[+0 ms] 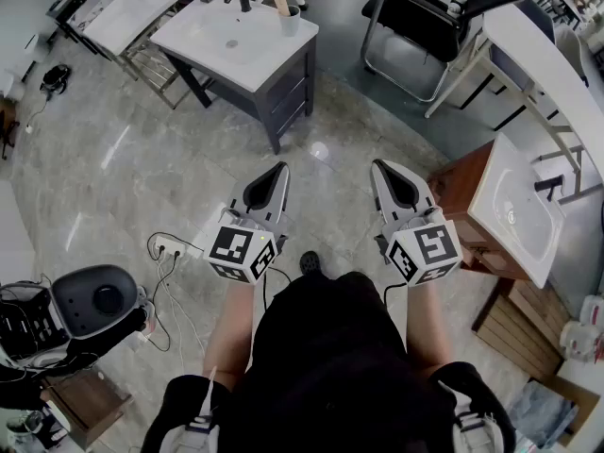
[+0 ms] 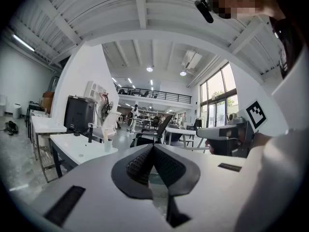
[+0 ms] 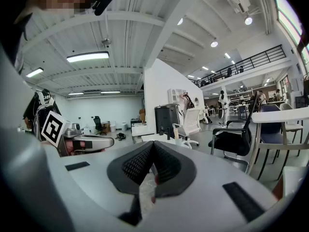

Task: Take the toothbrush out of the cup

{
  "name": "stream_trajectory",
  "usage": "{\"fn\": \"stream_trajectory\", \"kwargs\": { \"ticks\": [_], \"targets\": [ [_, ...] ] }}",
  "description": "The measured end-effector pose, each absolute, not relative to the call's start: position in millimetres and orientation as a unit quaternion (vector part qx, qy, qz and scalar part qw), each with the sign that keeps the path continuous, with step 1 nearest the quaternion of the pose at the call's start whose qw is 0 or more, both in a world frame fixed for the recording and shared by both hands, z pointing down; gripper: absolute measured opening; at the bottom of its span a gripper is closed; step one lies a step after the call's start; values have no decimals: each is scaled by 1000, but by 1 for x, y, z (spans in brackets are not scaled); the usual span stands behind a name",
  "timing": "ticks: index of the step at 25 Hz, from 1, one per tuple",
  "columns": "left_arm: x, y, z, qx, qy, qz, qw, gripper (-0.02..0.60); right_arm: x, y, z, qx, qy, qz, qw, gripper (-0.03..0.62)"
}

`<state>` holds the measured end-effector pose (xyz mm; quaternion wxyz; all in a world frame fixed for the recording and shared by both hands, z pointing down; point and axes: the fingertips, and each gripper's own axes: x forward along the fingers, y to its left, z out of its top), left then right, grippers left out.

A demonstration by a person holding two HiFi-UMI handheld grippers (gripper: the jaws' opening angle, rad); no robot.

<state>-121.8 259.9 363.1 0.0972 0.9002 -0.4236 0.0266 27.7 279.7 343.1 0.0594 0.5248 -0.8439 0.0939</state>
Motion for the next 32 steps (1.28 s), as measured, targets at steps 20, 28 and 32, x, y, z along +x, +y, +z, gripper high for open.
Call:
{"fn": "stream_trajectory", "kwargs": {
  "ticks": [20, 28, 32],
  "targets": [
    [-119, 265, 378, 902, -414, 88, 89, 15, 31, 287, 346, 523, -844, 104, 55, 31],
    [-113, 232, 394, 887, -439, 111, 93, 15, 46, 252, 361, 513, -849, 116, 57, 31],
    [-103, 199, 386, 885, -443, 112, 91, 15, 52, 215, 356, 502, -855, 116, 52, 31]
  ]
}}
